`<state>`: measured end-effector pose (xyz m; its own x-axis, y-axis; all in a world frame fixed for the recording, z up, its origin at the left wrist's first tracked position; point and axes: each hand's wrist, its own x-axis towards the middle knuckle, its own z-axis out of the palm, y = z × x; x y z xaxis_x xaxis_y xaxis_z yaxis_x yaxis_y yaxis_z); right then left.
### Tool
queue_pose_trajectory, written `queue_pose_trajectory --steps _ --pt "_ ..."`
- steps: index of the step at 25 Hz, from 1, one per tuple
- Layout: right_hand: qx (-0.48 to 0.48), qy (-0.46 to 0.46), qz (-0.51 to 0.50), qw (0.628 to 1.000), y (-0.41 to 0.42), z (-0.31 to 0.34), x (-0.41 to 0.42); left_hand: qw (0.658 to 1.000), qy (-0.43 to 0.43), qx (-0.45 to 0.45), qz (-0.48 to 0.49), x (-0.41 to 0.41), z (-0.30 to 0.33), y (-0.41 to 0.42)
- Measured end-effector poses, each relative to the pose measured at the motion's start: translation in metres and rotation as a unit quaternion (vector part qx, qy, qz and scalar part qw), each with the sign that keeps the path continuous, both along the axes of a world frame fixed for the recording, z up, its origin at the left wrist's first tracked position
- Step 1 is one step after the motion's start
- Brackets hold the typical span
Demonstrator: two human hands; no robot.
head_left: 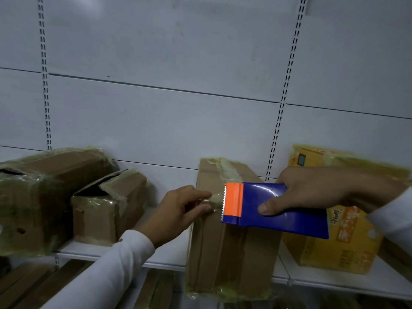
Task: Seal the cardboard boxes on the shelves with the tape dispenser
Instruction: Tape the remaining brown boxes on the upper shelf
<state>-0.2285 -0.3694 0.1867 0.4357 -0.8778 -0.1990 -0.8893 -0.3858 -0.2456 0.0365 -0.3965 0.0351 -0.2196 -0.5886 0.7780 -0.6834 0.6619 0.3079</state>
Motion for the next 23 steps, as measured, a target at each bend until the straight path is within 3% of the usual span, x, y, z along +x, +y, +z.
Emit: queue_pose_trajectory --steps 3,5,7,10,17,23 --pt "-0.008 0.009 -0.005 1.000 -0.002 -0.002 0.002 0.992 -0.105 -0.060 0.043 0.006 0.008 -0.003" --pt "-0.013 0.011 -0.004 1.000 -0.003 -0.003 0.001 0.991 -0.132 0.003 0.012 0.005 0.016 -0.009" --pt "-0.012 0.008 0.000 1.000 -0.002 -0.006 -0.001 0.990 -0.103 0.077 -0.059 -0.004 0.015 -0.012" --pt "-0.017 0.003 0.025 1.000 -0.002 -0.012 -0.003 0.989 -0.057 0.083 -0.107 -0.006 0.012 -0.014" --pt "0.007 -0.037 0.084 0.996 -0.002 0.001 -0.026 0.980 -0.128 0.090 -0.119 0.004 0.032 -0.010" --pt "0.045 -0.058 0.103 0.992 -0.011 -0.002 -0.035 0.983 -0.123 0.070 -0.119 0.003 0.030 -0.010"
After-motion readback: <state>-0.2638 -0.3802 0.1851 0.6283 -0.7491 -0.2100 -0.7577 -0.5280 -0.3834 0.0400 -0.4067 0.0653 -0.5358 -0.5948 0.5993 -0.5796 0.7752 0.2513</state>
